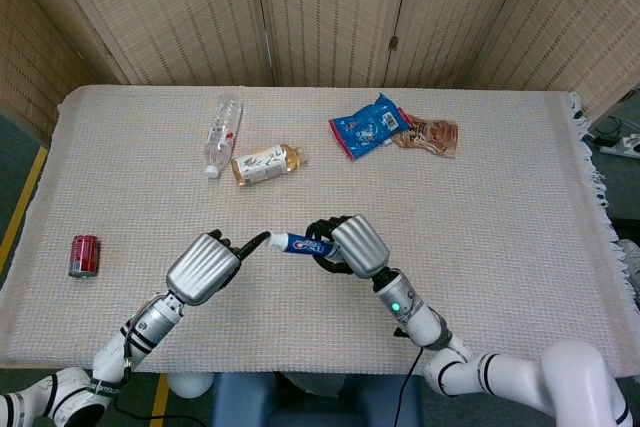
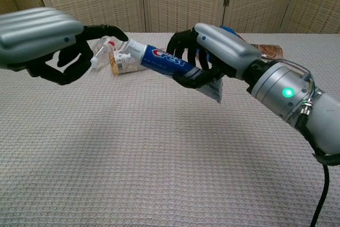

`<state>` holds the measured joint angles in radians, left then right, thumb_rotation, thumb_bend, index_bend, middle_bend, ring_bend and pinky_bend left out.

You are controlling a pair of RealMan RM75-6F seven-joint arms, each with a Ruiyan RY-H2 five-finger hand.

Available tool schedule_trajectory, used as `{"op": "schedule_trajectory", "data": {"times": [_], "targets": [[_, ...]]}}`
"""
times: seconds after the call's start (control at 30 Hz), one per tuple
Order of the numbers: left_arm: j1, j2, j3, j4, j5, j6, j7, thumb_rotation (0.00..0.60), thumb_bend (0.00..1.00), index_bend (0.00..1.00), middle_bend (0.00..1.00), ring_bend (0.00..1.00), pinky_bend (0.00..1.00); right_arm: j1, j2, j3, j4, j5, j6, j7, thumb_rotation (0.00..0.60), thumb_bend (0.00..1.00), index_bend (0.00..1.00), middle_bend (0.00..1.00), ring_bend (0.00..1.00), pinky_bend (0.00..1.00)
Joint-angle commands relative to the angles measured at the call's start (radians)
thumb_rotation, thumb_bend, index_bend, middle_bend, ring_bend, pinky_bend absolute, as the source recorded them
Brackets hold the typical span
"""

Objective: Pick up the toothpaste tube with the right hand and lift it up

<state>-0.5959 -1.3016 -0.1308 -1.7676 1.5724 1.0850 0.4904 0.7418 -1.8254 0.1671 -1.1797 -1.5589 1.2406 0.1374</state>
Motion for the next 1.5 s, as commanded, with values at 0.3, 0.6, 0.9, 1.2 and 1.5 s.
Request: {"op": "schedule_trajectory", "data": {"times": [0.3, 0.6, 0.9, 1.2, 1.5], "targets": [[0.029, 0.038, -0.010, -0.057, -0.051, 0.054, -0.313, 0.600, 0.67, 0.12, 0.61, 0.55, 0.49, -0.020, -0.006, -0.020, -0.015, -0.008, 0.018, 0.074, 0.600, 0.87, 0.65, 0.57, 0.65, 0.67], [0.024, 0.060, -0.043, -0.071, -0.027, 0.094, -0.718, 0.600, 0.33, 0.10, 0.10, 0.06, 0.03, -0.024, 0.000, -0.033, -0.101, 0.008, -0.026, 0.139, 0.600, 0.87, 0.65, 0.57, 0.65, 0.67], [-0.006, 0.032, -0.060, -0.095, -0.065, 0.064, -0.848, 0.320, 0.17, 0.06, 0.00, 0.00, 0.00, -0.014, 0.003, -0.003, -0.221, 0.075, -0.101, 0.156, 0.600, 0.87, 0.66, 0.58, 0.65, 0.67], [-0.029, -0.042, -0.063, -0.048, -0.056, 0.079, -0.802, 0.003, 0.12, 0.00, 0.00, 0.00, 0.00, -0.005, -0.009, 0.031, -0.291, 0.132, -0.145, 0.135, 0.600, 0.87, 0.66, 0.58, 0.65, 0.68], [-0.043, -0.122, -0.065, -0.005, -0.067, 0.100, -0.695, 0.000, 0.12, 0.00, 0.00, 0.00, 0.00, -0.007, -0.032, 0.060, -0.331, 0.173, -0.159, 0.164, 0.600, 0.87, 0.67, 0.59, 0.66, 0.68]]}}
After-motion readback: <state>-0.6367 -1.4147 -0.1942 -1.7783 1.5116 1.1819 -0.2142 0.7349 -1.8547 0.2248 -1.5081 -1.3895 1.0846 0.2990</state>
